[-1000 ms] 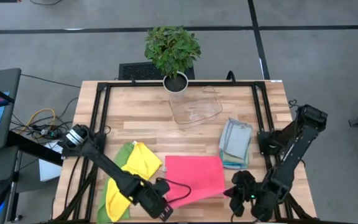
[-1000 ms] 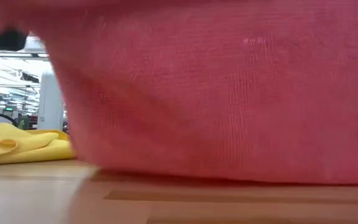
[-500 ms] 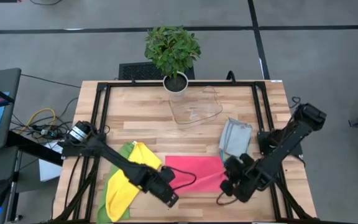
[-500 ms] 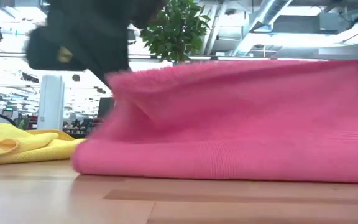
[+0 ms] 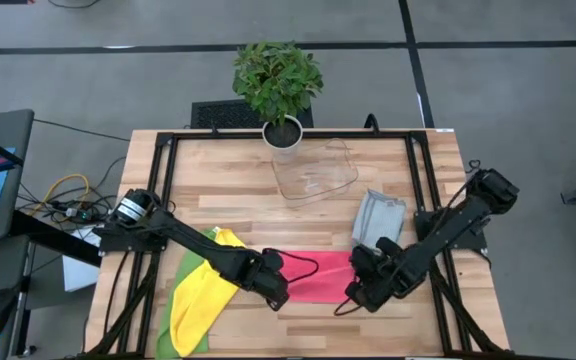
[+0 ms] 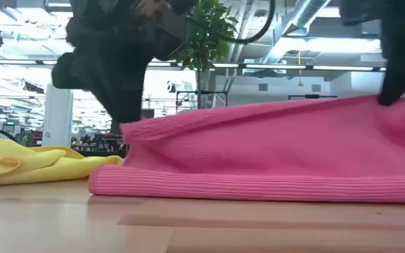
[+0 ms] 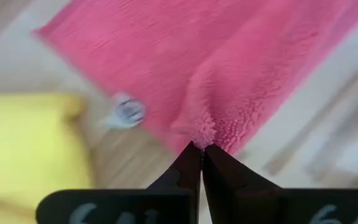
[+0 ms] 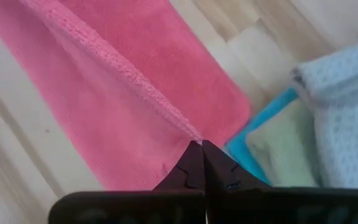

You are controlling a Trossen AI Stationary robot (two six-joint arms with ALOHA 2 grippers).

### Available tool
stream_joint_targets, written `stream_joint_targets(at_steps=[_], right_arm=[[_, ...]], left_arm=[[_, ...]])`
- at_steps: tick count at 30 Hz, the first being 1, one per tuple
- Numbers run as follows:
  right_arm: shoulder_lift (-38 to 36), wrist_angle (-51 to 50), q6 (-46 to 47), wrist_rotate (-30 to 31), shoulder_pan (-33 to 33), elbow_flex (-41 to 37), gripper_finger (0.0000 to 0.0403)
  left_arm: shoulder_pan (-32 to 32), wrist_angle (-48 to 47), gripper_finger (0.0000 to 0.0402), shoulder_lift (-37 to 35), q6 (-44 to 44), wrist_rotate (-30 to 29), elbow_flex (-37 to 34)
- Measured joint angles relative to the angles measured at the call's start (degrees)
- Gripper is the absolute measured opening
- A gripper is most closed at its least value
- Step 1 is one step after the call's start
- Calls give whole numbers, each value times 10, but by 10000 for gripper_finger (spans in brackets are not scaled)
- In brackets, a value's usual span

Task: Fold microfiber towels
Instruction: Fold the pink microfiber cloth

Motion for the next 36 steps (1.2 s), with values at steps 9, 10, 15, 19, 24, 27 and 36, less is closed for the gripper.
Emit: stream_joint_targets(at_steps=[9,10,15,19,24,27,36], right_arm=[[0,6,-40,1,-34,0,8],[0,7,-40,-2,-34,0,8],[0,5,-40,-5,-30,0,8],[0,17,-39,-10,-38,-10,8],[0,33,-36,-26,-42,-28,8],[0,37,-40,-26,-46,-36,9],[0,103,-65,-33,-64,-65,16]], left_arm=[[-3,-46,0,0,-18,-13,0],[-3,-33,0,0,-12,-12,0],[-2,-7,0,1,-25,-9,0],[-2,-11,0,1,-29,-19,0],[-2,-12,11,1,-42,-30,0],[-2,-13,36,1,-55,-30,0],[-2,-34,128,0,-59,-31,0]])
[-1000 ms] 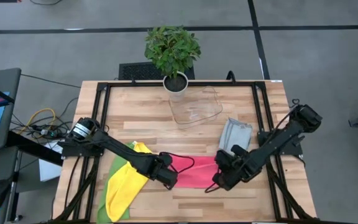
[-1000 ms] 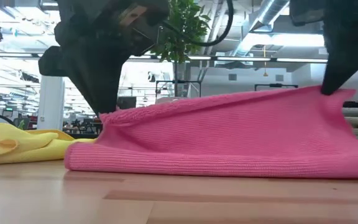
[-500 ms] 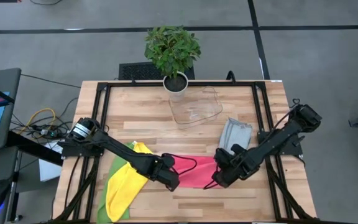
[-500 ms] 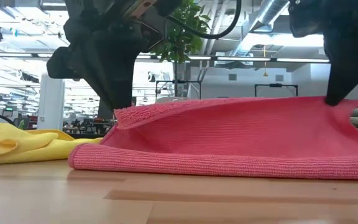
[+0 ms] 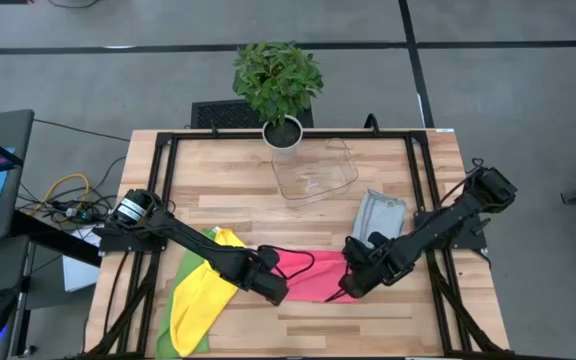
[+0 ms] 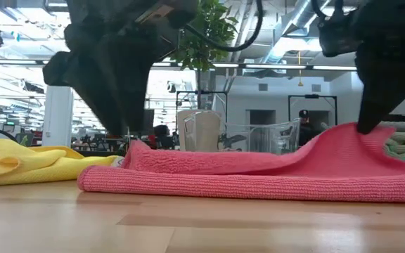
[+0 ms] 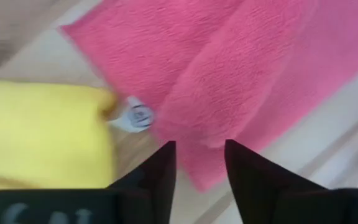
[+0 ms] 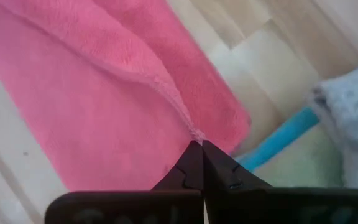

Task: Fold microfiber towels
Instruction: Fold the pink microfiber cloth

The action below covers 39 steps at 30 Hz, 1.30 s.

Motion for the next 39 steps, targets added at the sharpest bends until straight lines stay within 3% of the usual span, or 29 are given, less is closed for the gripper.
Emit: stream_joint_targets(at_steps=[7,16,22,25,31,35,39], right_arm=[[0,-3,-21,0,-28,0,29],[0,-19,-21,-34,-52,0,60],[-8,-17,-53,-17,-60,0,114],[-21,45,-144,11,-44,3,146],[5,302,-389,21,-4,14,187],[56,371,-439,20,-17,15,190],[116,373,-466,-9,-35,45,186]], left_arm=[[-1,-35,169,-18,7,5,0],[-16,-26,174,-26,-11,-1,0],[-36,-24,174,-30,-27,7,1],[-57,-20,174,-36,-38,-5,2],[-103,26,174,-32,-50,-95,-4],[-114,94,174,-25,-63,-123,-44],[-117,119,174,-25,-96,-152,-90]])
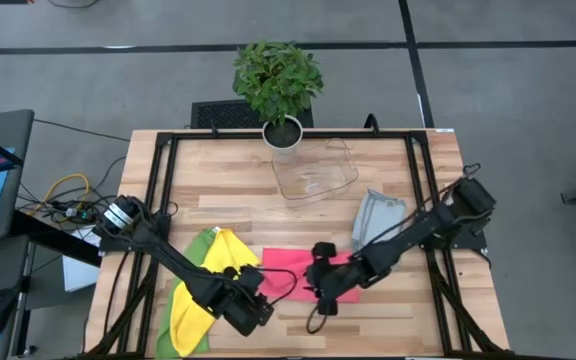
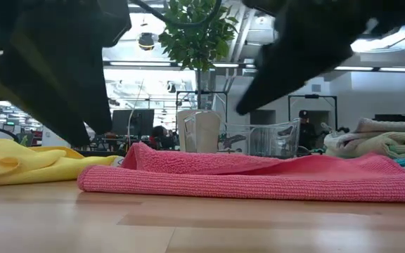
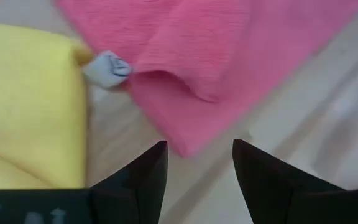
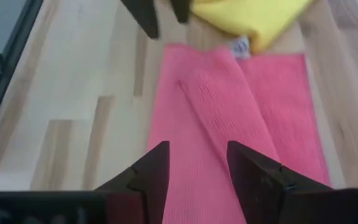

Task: Fold microfiber towels
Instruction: Fold the pink microfiber cloth

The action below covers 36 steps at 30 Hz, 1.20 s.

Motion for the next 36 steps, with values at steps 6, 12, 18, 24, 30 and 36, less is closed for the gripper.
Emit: stream_joint_targets(at_steps=[6,12,18,24,30,36], right_arm=[[79,13,-70,-13,-9,76,180],[150,9,-92,-16,-21,148,179],[201,10,-91,-16,-34,195,169],[220,-13,-72,-21,-37,201,159],[220,-37,-69,-20,-37,201,114],[212,-45,-69,-21,-37,201,67]], left_arm=[[0,40,174,0,-13,-8,-45],[0,72,174,0,-43,-14,-77],[0,82,174,0,-74,-17,-98],[0,100,174,-2,-86,-24,-109],[0,102,174,-2,-89,-28,-110],[0,103,174,-2,-89,-28,-110]])
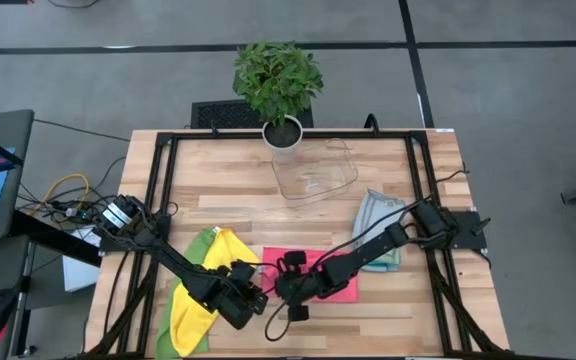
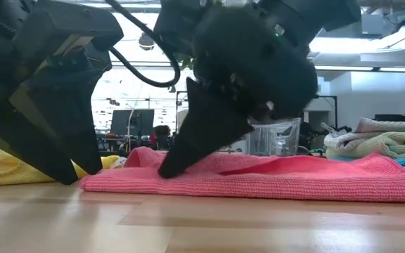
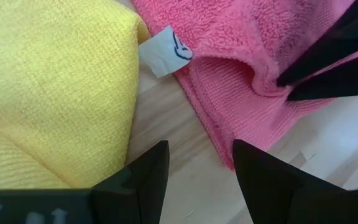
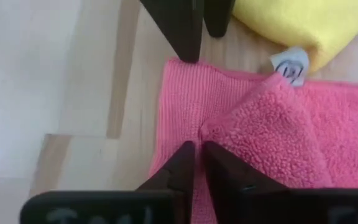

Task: Fold microfiber towels
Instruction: Fold the pink microfiber cloth

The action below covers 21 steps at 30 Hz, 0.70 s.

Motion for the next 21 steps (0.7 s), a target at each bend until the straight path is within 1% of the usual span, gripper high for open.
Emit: stream_joint_targets(at_steps=[6,13,17,21], right_arm=[[-6,-3,-3,-9,0,0,52],[-13,-7,-5,-11,0,0,49],[-16,-8,-4,-15,-3,0,53],[-21,-5,-1,-25,-8,0,68]], left_arm=[[0,1,174,0,-1,0,0],[0,1,174,1,-2,0,0],[0,1,174,1,-2,0,0],[0,1,174,1,-2,0,0]])
